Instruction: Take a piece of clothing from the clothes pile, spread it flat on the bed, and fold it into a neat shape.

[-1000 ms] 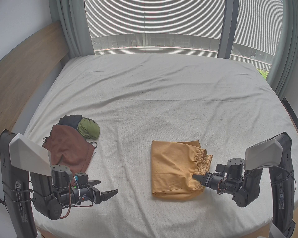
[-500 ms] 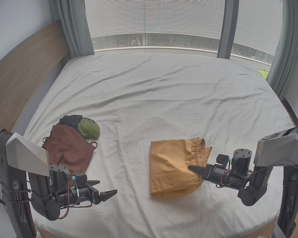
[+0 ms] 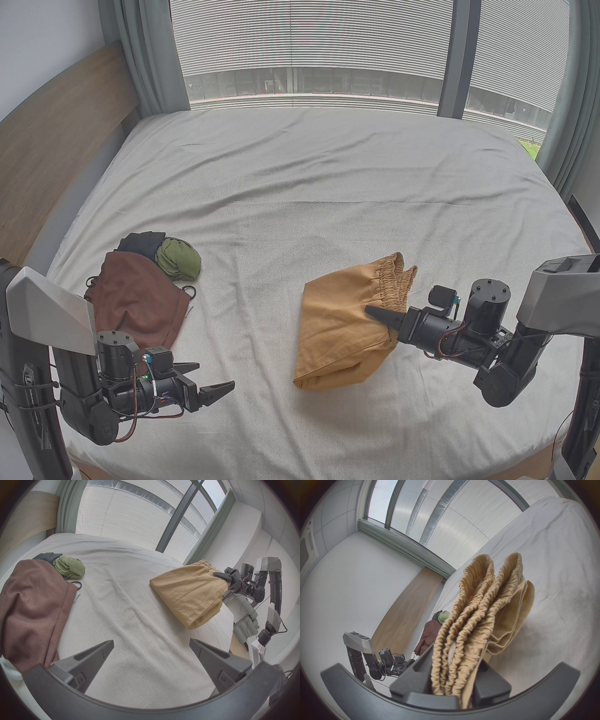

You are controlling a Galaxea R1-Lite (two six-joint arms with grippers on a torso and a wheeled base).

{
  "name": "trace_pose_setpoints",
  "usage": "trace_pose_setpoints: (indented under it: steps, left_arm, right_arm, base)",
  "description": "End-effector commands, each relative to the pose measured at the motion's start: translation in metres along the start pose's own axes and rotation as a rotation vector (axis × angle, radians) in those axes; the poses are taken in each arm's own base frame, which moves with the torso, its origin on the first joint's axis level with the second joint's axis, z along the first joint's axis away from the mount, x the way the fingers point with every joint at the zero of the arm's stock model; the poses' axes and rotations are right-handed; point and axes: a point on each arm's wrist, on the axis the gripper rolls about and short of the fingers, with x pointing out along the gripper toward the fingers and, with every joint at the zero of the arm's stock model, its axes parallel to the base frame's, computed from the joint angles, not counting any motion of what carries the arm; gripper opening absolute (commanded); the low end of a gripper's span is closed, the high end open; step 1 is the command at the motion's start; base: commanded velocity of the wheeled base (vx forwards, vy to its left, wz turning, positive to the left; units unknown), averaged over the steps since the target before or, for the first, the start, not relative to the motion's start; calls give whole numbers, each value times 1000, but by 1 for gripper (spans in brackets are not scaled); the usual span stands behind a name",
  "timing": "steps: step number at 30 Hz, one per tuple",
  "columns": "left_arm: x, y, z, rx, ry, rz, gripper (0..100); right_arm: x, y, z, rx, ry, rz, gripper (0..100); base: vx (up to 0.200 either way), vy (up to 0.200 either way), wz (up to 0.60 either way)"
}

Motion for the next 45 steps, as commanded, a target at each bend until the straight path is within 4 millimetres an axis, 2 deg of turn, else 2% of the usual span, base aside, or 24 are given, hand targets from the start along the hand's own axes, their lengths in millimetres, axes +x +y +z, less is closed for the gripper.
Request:
trace_pose_setpoints:
  steps: [1,8,22,34,38,45]
  left_arm:
    - [0,0,-1,-1,2,0,100]
    - [1,0,-1,-2,4,0,100]
    - [2,0,-2,-5,10,-3,100]
    - [3,1,-5,-10,20,-1,100]
    - [3,1,-5,-12,22,-1,100]
    - [3,1,-6,-11,22,-3,100]
  right_arm:
    - [4,7,10,-22,-33,35,0]
    - [10,12,21,-18,-47,93,0]
    - [40,18,58,-52,-72,195,0]
    - [73,-1,80,-46,-70,178,0]
    - [81,0,86,-43,-65,175,0]
    - [93,-10,86,-38,-61,168,0]
  base:
    - [0,0,0]
    - [0,0,0]
    - [0,0,0]
    - [0,0,0]
    - [0,0,0]
    - [0,0,0]
